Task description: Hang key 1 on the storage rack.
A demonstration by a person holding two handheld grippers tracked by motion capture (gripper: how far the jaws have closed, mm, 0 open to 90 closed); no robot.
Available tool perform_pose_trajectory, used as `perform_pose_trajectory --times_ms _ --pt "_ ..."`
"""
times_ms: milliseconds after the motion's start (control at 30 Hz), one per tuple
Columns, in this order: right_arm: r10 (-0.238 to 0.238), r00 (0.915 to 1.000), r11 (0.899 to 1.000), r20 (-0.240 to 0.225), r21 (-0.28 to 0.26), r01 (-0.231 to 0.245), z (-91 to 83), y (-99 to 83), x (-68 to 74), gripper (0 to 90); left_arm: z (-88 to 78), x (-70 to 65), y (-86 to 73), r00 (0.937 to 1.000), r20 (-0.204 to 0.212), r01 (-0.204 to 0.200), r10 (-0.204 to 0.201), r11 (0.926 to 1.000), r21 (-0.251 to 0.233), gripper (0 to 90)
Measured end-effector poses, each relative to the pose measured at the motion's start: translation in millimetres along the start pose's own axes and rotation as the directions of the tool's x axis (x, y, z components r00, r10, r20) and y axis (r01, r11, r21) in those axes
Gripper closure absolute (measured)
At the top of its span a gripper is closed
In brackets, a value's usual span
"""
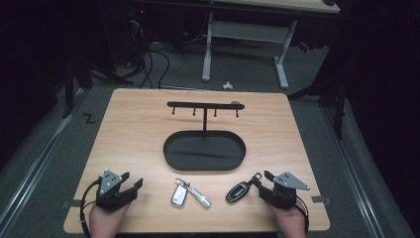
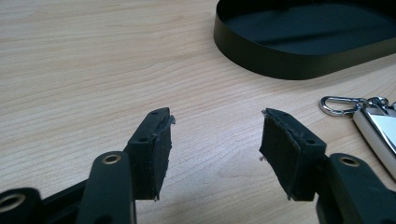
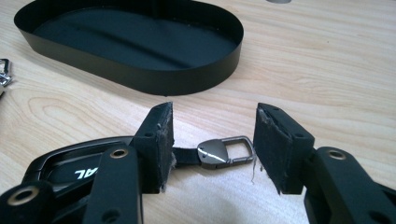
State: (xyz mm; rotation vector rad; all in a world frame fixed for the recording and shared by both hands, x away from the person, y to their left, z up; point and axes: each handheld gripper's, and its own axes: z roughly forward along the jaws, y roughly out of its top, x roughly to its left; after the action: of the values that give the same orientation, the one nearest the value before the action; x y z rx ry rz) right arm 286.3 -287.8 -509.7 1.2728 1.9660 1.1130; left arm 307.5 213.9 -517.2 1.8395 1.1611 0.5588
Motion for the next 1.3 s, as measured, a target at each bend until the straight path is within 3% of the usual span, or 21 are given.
perform_pose_trajectory --times_ms 133,267,500,567,600,700,800,833,1067,1167,1300 --pt "0.005 1.0000 1.000 -0.002 0.004 -0.005 -2.0 -1.0 1.8 47.9 0.4 0.3 1.5 0.9999 0.009 0.008 -0.008 0.9999 -0.008 41.5" --pt "-0.015 0.9999 1.000 -0.002 0.015 0.015 -4.1 -3.8 8.4 47.3 0.9 -4.6 4.9 0.9996 0.012 -0.024 0.025 0.9995 -0.019 39.6" --pt "-0.013 0.9999 1.000 0.010 0.018 0.013 -5.8 -2.5 10.1 47.6 3.8 -6.4 5.3 0.9990 0.029 -0.032 0.033 0.9993 -0.017 38.3" --pt "-0.017 0.9997 1.000 0.019 0.026 0.017 -7.4 -1.2 9.1 54.3 5.5 -9.7 6.1 0.9981 0.030 -0.054 0.054 0.9985 -0.012 38.1" --pt "-0.006 0.9999 0.999 0.015 0.046 0.006 -8.4 -0.8 7.1 63.4 7.0 -11.7 6.9 0.9975 0.036 -0.061 0.061 0.9981 -0.011 37.9" --pt "0.020 0.9998 0.996 0.002 0.089 -0.020 -10.4 -2.5 3.0 76.2 9.0 -13.9 7.8 0.9968 0.041 -0.067 0.068 0.9977 -0.009 37.7" --pt "0.028 0.9995 0.993 -0.010 0.115 -0.027 -11.2 -4.1 0.7 81.7 10.7 -16.3 8.9 0.9954 0.040 -0.087 0.087 0.9962 -0.005 37.6" --pt "0.027 0.9994 0.989 -0.022 0.148 -0.024 -11.0 -6.1 -0.9 85.5 10.7 -17.4 9.2 0.9950 0.036 -0.093 0.093 0.9957 -0.005 37.6" --pt "0.019 0.9985 0.973 -0.051 0.231 -0.006 -3.4 -9.5 -3.2 89.6 9.9 -18.4 9.8 0.9941 0.032 -0.104 0.104 0.9946 -0.005 37.6" --pt "-0.008 0.9985 0.970 -0.054 0.241 0.020 0.6 -8.8 -1.4 89.6 7.8 -17.3 8.2 0.9947 0.027 -0.099 0.099 0.9951 -0.006 37.4" --pt "-0.007 0.9990 0.971 -0.045 0.240 0.018 7.2 -5.9 -2.0 89.6 1.6 -15.7 4.1 0.9946 0.021 -0.102 0.102 0.9948 0.000 37.3"
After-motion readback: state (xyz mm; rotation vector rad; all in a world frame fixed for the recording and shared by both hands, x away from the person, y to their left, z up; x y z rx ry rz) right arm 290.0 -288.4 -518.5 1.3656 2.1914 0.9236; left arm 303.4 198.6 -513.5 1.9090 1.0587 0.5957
